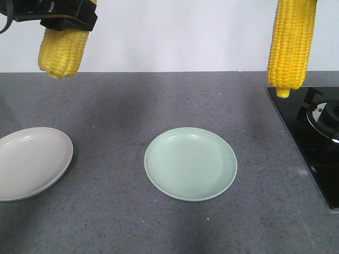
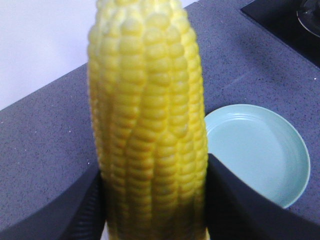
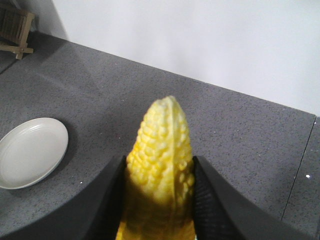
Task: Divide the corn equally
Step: 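Drive the base to center the cream and pale green plates, holding both cobs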
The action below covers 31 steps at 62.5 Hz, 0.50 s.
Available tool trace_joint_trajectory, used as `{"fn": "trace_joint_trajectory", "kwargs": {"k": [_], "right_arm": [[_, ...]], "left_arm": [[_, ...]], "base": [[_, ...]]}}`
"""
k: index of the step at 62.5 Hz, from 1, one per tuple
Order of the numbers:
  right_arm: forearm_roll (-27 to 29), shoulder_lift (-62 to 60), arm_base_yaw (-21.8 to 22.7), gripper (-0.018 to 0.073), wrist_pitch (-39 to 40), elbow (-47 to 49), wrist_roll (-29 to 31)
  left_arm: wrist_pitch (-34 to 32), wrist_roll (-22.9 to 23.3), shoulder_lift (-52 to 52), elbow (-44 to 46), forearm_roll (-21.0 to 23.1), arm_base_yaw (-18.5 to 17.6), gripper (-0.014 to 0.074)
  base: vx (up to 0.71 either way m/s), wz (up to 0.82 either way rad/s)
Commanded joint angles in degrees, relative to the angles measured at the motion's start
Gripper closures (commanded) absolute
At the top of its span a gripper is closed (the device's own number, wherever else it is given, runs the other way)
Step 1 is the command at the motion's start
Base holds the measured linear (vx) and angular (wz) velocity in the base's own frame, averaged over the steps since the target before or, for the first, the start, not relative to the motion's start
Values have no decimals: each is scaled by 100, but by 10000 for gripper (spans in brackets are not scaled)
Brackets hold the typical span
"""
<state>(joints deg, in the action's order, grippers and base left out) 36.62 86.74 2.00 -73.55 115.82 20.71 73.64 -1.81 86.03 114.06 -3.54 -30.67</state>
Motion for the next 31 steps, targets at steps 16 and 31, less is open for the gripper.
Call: {"fn": "trace_joint_trajectory", "kwargs": {"k": [16, 31], "right_arm": [[200, -152, 29, 459, -12, 117, 41], [200, -152, 29, 459, -12, 117, 41]], "left_arm": [[-174, 60, -187, 124, -9, -17, 604], [-174, 60, -187, 124, -9, -17, 604]], "base": [[7, -3], [5, 1]]}}
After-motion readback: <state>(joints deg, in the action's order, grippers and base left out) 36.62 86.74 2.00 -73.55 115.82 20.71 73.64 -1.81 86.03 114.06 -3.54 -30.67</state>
